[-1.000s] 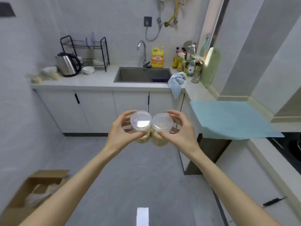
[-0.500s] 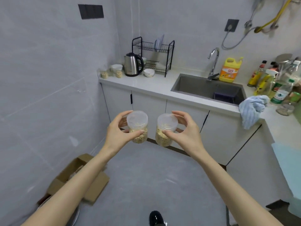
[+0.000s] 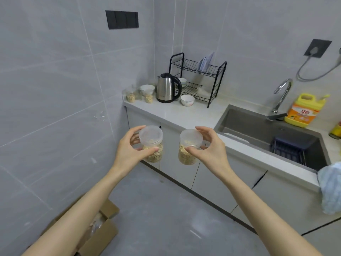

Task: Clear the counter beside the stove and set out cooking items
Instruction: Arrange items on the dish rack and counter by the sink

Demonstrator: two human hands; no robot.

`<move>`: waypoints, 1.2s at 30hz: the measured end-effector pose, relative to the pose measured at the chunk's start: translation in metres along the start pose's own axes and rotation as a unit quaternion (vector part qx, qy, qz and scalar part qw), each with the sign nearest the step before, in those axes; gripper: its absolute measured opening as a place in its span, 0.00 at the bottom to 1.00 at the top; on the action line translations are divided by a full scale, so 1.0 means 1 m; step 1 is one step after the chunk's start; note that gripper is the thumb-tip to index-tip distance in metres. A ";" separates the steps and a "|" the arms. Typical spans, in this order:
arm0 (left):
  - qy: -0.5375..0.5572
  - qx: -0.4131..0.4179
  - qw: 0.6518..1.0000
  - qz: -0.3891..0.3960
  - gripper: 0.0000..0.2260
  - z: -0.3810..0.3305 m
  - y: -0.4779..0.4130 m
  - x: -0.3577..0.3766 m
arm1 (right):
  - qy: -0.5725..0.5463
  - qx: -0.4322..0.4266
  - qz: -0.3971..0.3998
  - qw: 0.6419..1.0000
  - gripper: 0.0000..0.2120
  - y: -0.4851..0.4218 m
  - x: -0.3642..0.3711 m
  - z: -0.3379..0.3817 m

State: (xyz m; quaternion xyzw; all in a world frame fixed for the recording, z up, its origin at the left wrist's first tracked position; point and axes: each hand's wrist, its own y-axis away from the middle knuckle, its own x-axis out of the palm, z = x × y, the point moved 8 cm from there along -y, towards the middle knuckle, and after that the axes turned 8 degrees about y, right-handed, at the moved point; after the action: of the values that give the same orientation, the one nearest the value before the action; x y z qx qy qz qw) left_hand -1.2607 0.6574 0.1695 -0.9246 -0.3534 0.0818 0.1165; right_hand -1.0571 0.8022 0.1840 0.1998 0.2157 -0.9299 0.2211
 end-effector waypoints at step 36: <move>-0.062 -0.139 0.963 0.221 0.29 0.261 -0.520 0.280 | 0.073 0.207 -0.107 0.970 0.30 -0.472 0.012 -0.317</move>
State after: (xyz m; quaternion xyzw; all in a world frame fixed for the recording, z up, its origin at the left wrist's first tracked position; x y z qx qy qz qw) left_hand -1.4456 1.2627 0.0414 -0.9799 -0.1550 0.1125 -0.0561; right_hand -1.2145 1.3352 0.0636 0.2846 0.0546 -0.9553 0.0582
